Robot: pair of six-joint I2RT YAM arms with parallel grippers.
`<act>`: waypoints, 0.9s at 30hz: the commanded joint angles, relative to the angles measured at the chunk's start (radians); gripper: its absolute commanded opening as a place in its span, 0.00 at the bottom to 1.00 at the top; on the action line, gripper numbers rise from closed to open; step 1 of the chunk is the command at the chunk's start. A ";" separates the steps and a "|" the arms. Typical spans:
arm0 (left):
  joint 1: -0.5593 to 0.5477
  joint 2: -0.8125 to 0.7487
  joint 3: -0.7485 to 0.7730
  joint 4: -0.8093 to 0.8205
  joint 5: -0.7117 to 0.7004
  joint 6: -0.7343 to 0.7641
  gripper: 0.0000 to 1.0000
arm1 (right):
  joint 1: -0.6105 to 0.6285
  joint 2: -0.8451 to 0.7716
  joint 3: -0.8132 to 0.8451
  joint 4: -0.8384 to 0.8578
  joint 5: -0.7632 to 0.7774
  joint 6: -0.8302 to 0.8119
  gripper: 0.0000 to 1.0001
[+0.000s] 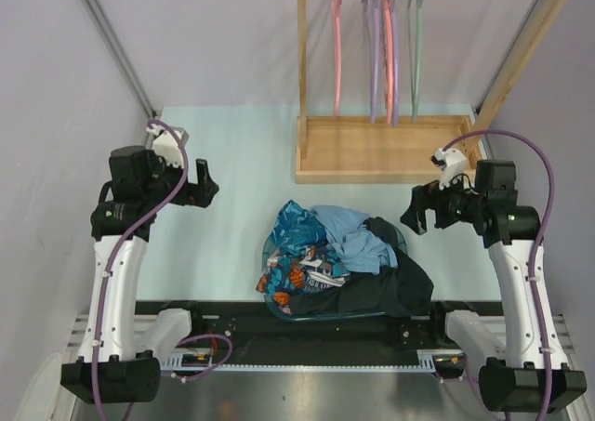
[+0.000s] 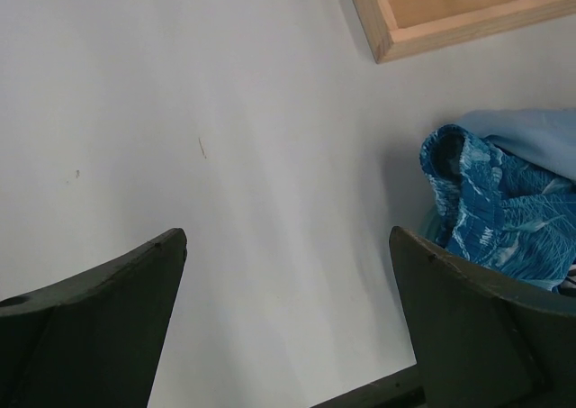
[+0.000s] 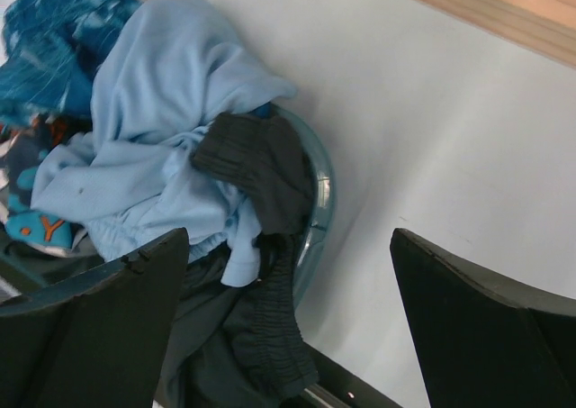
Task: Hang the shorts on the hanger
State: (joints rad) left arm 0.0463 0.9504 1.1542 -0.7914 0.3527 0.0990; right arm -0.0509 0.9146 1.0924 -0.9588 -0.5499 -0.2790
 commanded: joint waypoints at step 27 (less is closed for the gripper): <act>-0.037 0.037 -0.025 0.159 0.361 0.033 1.00 | 0.799 0.219 -0.029 -0.015 0.142 -0.394 0.82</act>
State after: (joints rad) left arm 0.0147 0.9844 1.1381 -0.6643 0.6960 0.1143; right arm 0.7002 1.1248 1.0870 -1.0142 -0.4656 -0.6212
